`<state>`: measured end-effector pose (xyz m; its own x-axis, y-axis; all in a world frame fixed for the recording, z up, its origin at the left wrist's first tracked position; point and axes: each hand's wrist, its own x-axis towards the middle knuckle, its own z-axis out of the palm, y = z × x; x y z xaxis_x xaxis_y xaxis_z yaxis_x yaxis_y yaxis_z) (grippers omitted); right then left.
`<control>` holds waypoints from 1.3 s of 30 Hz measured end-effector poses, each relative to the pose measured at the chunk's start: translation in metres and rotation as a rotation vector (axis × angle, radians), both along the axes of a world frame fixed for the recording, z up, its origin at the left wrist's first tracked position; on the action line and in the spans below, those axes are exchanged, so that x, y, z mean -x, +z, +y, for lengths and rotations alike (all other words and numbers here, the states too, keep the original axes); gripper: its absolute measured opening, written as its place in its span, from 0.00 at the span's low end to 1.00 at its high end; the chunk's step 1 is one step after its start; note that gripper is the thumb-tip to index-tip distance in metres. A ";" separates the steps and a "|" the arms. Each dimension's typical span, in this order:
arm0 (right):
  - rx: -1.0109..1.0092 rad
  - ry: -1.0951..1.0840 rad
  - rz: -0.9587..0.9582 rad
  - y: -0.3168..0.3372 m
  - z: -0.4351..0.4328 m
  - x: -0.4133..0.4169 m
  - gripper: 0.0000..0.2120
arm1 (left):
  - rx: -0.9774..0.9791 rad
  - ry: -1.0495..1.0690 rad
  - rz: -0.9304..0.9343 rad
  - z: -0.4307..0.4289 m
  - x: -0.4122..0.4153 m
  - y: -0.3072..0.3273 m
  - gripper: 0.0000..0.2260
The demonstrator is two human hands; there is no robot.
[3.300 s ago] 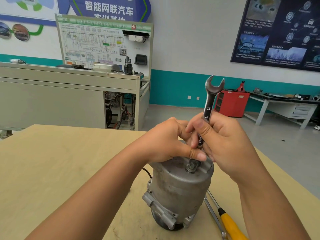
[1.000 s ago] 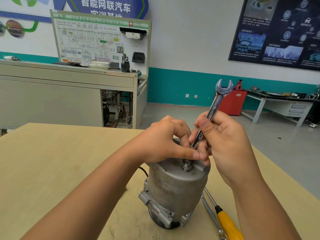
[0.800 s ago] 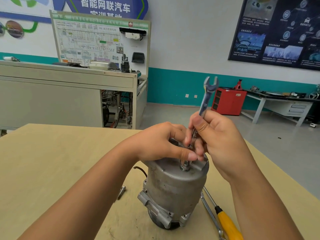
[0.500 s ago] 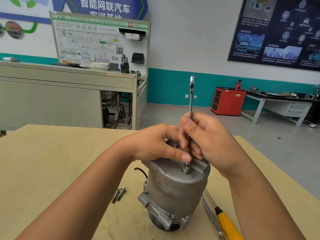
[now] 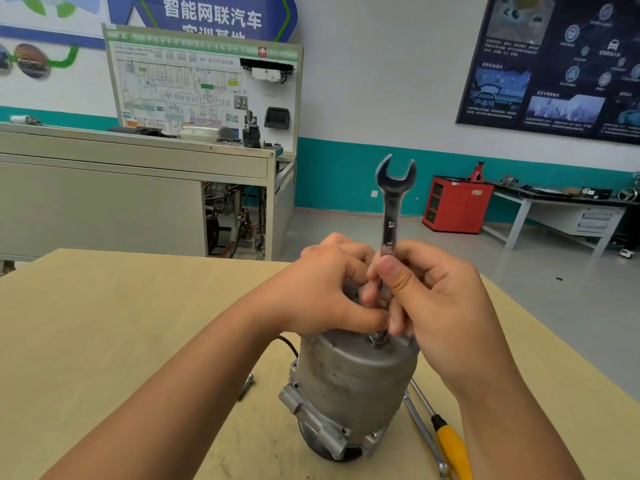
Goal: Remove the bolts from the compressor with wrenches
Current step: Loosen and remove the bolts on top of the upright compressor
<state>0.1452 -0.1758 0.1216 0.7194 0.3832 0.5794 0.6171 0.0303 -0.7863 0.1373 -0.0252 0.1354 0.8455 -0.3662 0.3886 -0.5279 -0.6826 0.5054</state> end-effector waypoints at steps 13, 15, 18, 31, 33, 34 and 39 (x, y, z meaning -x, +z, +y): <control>-0.159 0.177 0.018 -0.015 -0.008 0.001 0.19 | 0.082 -0.111 0.119 0.008 -0.012 0.002 0.07; -0.197 0.173 0.026 -0.019 -0.008 -0.002 0.20 | 0.053 -0.102 0.116 0.008 -0.014 0.001 0.06; -0.247 0.067 -0.021 -0.025 -0.006 -0.002 0.18 | 0.008 -0.105 0.128 0.006 -0.016 -0.004 0.05; -0.199 -0.180 0.136 -0.019 0.005 -0.012 0.11 | 0.155 -0.106 0.094 0.000 -0.009 -0.012 0.12; -0.141 -0.200 0.122 -0.016 0.006 -0.013 0.07 | 0.155 -0.099 0.078 -0.001 -0.009 -0.011 0.12; -0.101 -0.215 0.109 -0.015 0.007 -0.013 0.05 | 0.158 -0.102 0.079 -0.002 -0.009 -0.011 0.10; 0.059 -0.320 0.023 -0.009 0.008 -0.010 0.03 | 0.163 -0.166 0.112 -0.001 -0.012 -0.012 0.08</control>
<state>0.1548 -0.1677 0.1128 0.8213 0.1679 0.5452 0.5702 -0.2089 -0.7945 0.1496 -0.0263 0.1231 0.8203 -0.4434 0.3612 -0.5602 -0.4961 0.6633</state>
